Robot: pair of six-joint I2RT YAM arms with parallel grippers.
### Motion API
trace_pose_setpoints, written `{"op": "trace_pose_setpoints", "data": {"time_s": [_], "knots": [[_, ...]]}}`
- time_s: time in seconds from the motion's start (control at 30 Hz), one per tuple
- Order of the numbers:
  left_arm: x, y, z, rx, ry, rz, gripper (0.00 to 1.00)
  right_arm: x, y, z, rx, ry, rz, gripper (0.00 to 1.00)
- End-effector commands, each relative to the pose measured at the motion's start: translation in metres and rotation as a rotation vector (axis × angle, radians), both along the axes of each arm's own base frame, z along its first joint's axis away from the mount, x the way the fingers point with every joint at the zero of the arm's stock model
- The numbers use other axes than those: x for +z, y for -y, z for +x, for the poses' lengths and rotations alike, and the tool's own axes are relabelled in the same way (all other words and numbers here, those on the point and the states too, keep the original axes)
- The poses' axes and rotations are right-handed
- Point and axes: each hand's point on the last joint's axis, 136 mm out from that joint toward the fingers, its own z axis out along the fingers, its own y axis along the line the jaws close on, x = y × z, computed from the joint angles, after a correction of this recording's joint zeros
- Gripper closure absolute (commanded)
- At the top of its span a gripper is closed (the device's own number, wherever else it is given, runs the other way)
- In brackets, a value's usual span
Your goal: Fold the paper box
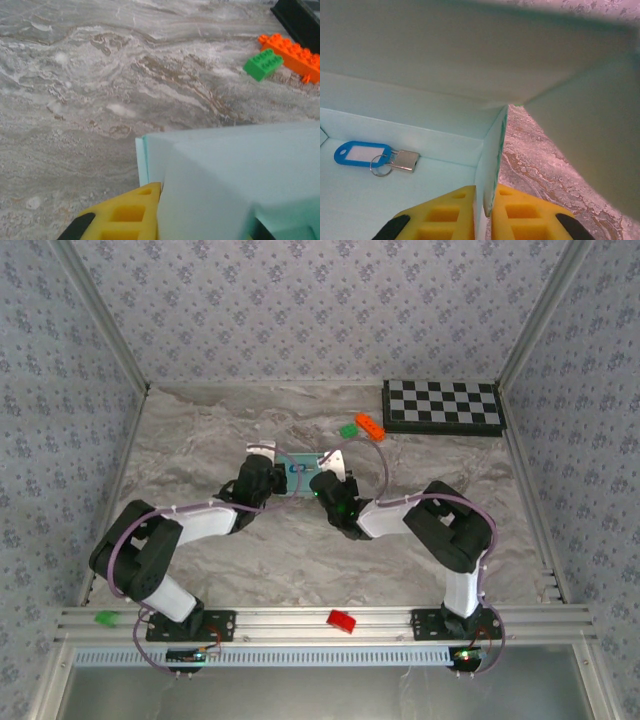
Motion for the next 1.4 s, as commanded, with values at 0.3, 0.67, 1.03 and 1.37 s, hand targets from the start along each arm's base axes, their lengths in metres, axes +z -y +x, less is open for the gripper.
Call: {"op": "trace_pose_setpoints", "data": {"time_s": [0.3, 0.67, 1.03, 1.37], "knots": [[0.000, 0.005, -0.010, -0.041, -0.023, 0.010, 0.74, 0.021, -0.002, -0.007, 0.025, 0.022, 0.021, 0.74], [0.004, -0.005, -0.016, -0.024, -0.012, 0.035, 0.58, 0.020, 0.004, -0.012, 0.029, 0.013, 0.022, 0.66], [0.011, -0.020, -0.031, -0.026, -0.001, 0.087, 0.37, 0.018, 0.015, -0.027, 0.055, -0.029, 0.025, 0.48], [0.015, -0.044, -0.058, -0.030, 0.006, 0.142, 0.27, 0.016, 0.030, -0.047, 0.087, -0.065, 0.026, 0.39]]}}
